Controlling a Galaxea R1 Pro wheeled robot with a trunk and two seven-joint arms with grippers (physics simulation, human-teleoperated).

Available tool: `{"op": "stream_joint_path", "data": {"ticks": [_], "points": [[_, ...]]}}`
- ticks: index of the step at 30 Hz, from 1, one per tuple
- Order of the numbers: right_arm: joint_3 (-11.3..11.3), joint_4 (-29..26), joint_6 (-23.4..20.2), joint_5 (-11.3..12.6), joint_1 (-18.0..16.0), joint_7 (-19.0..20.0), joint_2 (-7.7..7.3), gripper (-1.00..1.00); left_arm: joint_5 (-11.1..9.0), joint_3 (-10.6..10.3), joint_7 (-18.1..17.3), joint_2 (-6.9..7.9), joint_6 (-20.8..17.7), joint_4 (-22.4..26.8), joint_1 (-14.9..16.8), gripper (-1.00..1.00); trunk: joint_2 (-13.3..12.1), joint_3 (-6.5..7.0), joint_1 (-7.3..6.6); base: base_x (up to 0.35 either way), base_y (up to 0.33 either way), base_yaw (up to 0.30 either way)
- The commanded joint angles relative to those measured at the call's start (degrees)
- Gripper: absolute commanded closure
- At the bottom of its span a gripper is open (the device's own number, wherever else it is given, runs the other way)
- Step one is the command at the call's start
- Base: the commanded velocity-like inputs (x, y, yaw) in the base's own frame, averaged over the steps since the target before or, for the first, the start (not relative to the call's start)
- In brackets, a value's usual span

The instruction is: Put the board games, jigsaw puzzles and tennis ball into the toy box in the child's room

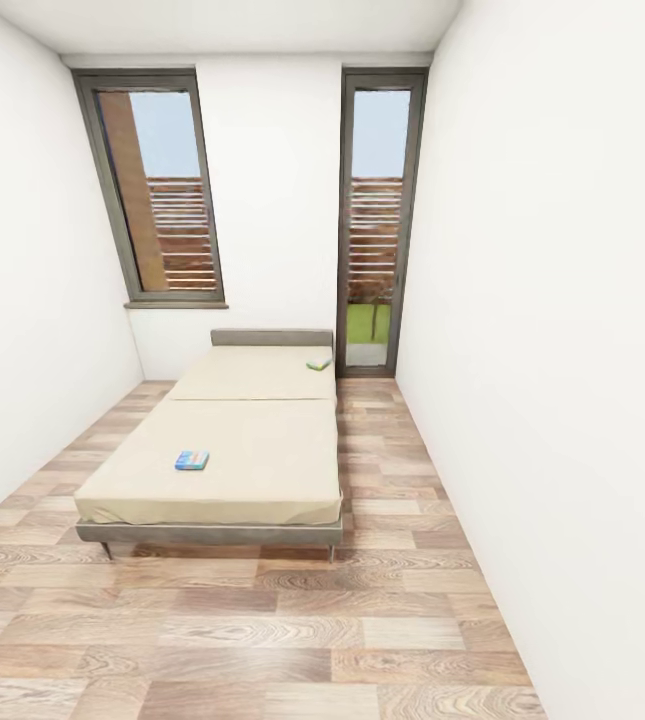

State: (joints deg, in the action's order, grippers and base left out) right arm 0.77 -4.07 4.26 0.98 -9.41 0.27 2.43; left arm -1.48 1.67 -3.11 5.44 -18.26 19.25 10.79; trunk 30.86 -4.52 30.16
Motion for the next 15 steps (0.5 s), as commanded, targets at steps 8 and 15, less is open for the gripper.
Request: {"op": "stream_joint_path", "data": {"ticks": [8,15], "points": [[0.19,-9.8,-13.95,2.47,-8.13,0.0,0.39,-1.0,-4.7,6.07,-14.28,3.83,-22.37,19.55,4.3,-1.0,-3.13,1.31,-1.74,0.0,0.0,0.0],[0.01,-28.26,-25.64,5.83,-9.14,0.04,0.64,-1.0,-5.54,7.42,-18.07,6.45,-35.0,36.52,4.8,-1.0,-5.53,2.39,-3.06,0.0,0.0,0.0]]}}
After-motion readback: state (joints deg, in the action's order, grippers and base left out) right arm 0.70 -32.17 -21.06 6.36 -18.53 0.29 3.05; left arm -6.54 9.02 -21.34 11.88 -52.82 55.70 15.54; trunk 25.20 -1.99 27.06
